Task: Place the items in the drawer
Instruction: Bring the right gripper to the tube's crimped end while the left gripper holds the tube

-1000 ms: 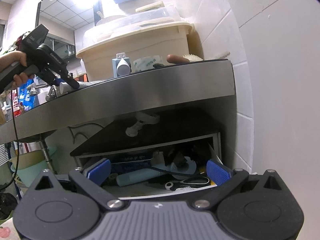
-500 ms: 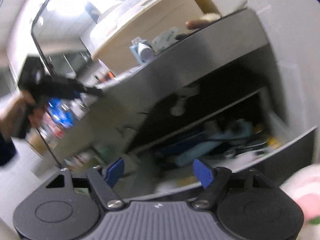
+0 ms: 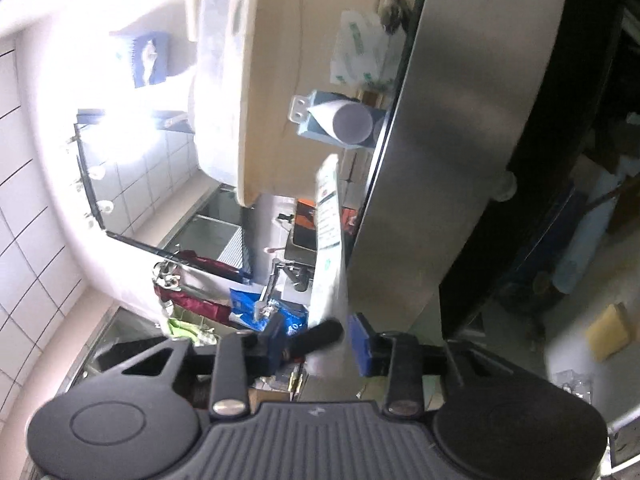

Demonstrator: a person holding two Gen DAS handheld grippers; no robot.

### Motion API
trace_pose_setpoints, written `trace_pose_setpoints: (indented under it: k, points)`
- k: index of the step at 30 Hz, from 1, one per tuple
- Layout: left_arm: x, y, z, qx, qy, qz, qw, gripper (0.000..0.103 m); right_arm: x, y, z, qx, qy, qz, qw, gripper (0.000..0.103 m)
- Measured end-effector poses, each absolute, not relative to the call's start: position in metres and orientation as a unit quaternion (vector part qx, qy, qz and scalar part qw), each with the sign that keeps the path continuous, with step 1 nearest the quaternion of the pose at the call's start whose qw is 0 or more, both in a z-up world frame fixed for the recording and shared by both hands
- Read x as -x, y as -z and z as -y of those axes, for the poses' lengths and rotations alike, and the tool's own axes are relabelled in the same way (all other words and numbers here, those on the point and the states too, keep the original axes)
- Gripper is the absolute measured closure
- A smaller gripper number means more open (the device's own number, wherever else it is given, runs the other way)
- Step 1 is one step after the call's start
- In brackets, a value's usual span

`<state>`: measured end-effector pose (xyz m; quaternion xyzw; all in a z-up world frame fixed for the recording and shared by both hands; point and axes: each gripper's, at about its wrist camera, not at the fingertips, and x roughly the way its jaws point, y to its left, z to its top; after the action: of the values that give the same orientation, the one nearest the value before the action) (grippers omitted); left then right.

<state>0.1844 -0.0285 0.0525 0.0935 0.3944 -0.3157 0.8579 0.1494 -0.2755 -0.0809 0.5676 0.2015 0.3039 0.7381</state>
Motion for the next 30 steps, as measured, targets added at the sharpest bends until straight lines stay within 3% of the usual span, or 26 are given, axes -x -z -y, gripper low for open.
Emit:
trace_pose_setpoints:
  k: [5,7,30]
  points:
    - [-0.182,-0.041,0.03,-0.091,0.321,-0.399,0.854,0.071,-0.169,0.08,0.266,-0.555,-0.296,-0.206,0.749,0.074]
    - [-0.183,-0.039,0.026,-0.081,0.321,-0.402,0.854,0.071,-0.174,0.079,0.264,-0.546,-0.297,-0.209,0.755,0.082]
    - [-0.163,0.008,0.012,-0.075,0.38,-0.421,0.82,0.071,-0.168,0.055,0.252,-0.325,-0.367,-0.192,0.85,0.092]
